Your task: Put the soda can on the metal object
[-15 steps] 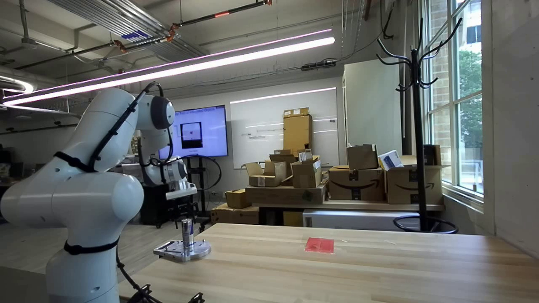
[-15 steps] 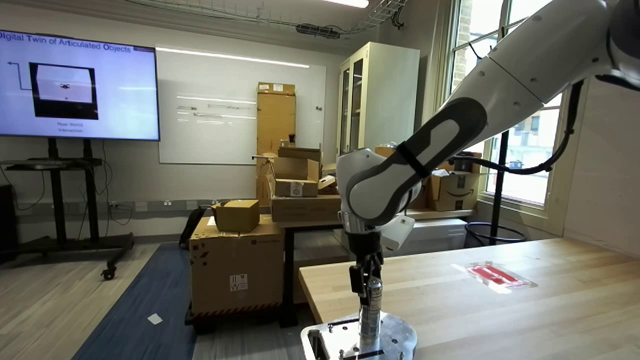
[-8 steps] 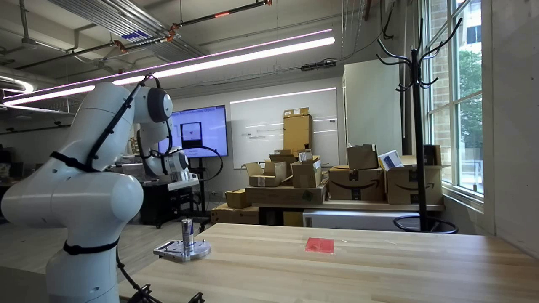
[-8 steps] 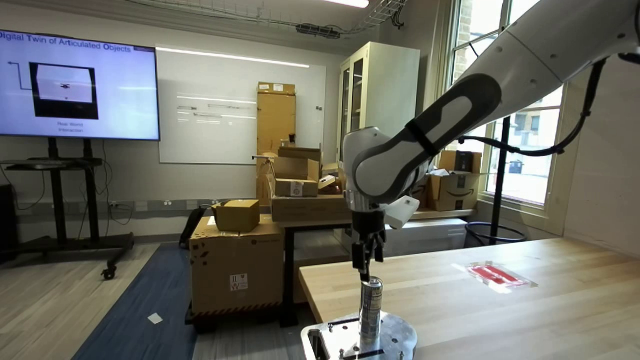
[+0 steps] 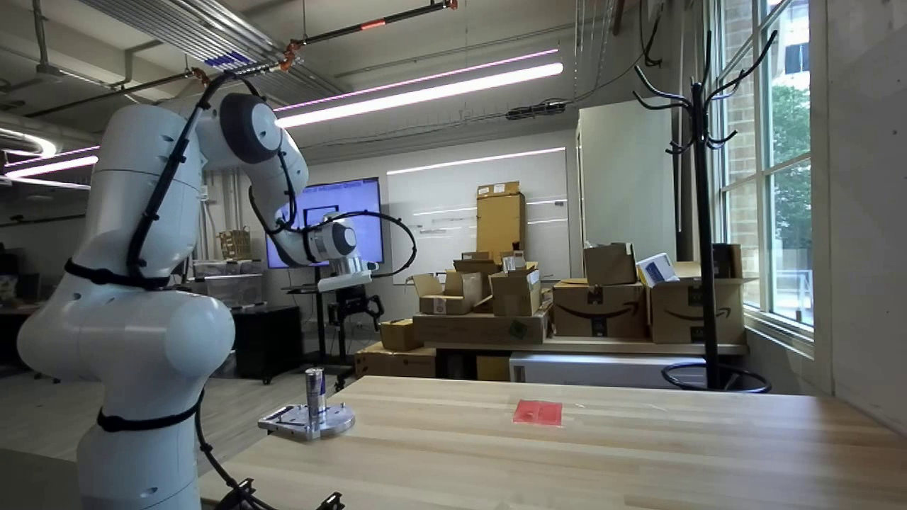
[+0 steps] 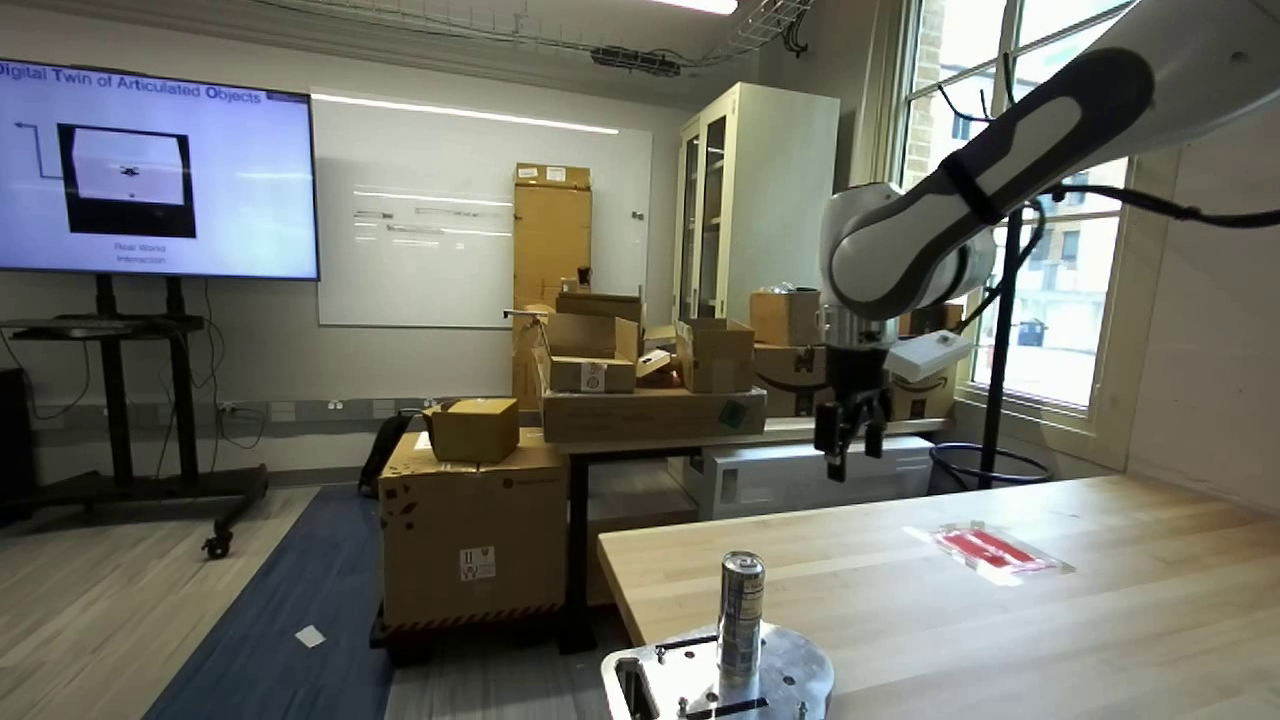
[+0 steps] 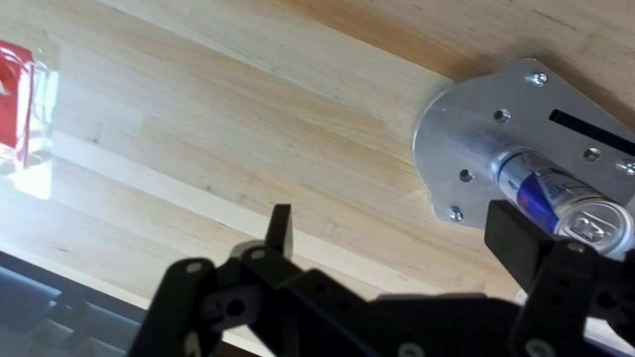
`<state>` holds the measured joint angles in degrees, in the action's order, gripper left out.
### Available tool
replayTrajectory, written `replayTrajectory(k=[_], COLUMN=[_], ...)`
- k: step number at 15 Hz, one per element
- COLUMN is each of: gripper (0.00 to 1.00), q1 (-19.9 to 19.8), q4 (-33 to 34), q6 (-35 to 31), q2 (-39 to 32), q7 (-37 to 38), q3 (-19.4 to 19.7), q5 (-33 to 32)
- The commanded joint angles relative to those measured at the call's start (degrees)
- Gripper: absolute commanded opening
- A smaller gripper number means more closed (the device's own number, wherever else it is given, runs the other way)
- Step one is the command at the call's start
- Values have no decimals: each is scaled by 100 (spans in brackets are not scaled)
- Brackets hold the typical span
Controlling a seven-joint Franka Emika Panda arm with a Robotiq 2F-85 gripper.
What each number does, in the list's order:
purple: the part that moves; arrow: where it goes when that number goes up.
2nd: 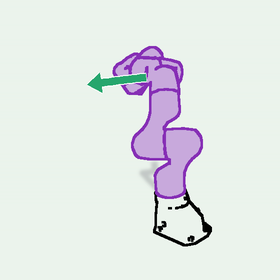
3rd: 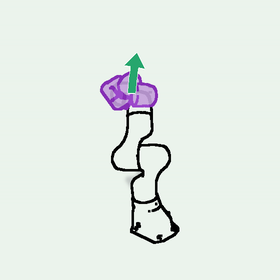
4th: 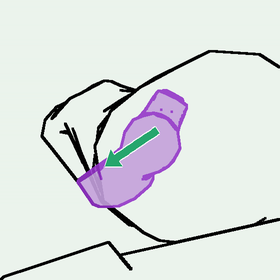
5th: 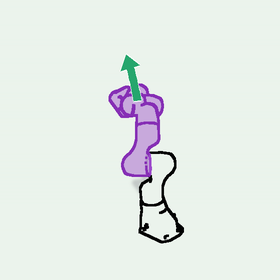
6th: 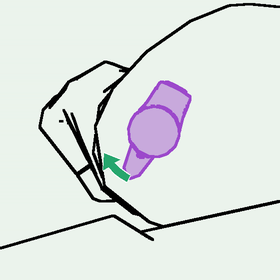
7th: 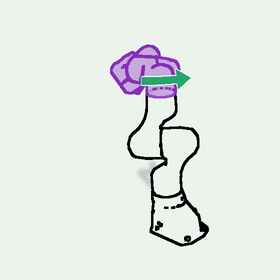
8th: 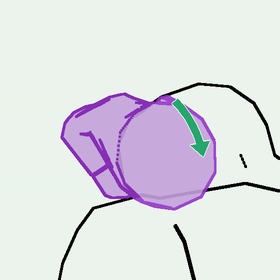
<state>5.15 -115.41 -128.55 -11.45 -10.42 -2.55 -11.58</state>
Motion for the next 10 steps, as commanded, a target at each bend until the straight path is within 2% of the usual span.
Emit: replayTrajectory(k=[1,5,6,10], gripper=[100,100,100,100], q1=[-353,-533,-473,-477], q4=[-808,-1313,-933,-999], q6=[-297,-503,-311,-328], q2=[730,1124,781,801], q7=[-2,11,0,0], q3=[159,359,323,336], q5=[280,325,246,247])
